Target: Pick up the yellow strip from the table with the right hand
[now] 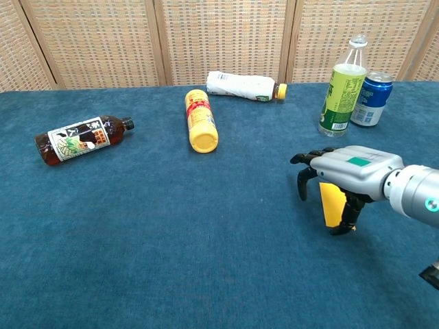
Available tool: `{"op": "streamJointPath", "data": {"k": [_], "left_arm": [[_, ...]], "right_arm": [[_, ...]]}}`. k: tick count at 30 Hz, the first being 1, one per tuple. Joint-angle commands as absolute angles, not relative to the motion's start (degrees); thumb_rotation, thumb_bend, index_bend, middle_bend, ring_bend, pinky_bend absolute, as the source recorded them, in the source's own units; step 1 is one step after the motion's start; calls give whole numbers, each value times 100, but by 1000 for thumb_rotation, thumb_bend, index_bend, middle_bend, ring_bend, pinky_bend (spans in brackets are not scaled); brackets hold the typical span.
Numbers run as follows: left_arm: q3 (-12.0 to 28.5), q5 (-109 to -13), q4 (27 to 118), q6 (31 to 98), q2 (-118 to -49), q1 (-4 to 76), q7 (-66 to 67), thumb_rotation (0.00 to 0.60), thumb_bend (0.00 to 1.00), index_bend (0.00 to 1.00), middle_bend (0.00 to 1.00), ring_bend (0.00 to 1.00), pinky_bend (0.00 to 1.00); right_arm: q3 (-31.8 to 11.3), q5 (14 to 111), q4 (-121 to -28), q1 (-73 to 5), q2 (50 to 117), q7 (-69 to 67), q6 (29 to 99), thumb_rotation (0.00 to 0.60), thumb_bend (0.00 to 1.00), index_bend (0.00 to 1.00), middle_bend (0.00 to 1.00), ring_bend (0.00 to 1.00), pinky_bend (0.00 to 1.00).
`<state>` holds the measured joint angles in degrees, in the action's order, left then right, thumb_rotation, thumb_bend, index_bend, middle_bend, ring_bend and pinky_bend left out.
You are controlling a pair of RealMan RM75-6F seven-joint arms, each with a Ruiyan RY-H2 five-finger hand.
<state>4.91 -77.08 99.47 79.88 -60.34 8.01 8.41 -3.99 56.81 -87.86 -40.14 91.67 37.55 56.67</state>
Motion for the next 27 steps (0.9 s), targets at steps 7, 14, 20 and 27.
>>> {"op": "streamJointPath", "data": {"k": [7, 14, 20, 27], "left_arm": [[499, -7669, 9938, 7968, -6029, 814, 823, 600, 0, 0, 0, 0, 0], [486, -7686, 9951, 7970, -6033, 820, 833, 600, 0, 0, 0, 0, 0], [470, -7720, 9966, 7993, -6036, 816, 850, 600, 0, 0, 0, 0, 0], [450, -7763, 9998, 8042, -6032, 797, 874, 600, 0, 0, 0, 0, 0]], "right_arm": [[-344, 5746, -8392, -3975, 9274, 3605, 5630, 600, 0, 396, 0, 0, 0], [-450, 5730, -8253, -3920, 9049, 3479, 5706, 600, 0, 415, 0, 0, 0], [-491, 5881, -8698, -3865, 8660, 3407, 5836, 600, 0, 415, 0, 0, 0], [-399, 5933, -9224, -3780, 8398, 3420, 5885, 600, 0, 412, 0, 0, 0]]}}
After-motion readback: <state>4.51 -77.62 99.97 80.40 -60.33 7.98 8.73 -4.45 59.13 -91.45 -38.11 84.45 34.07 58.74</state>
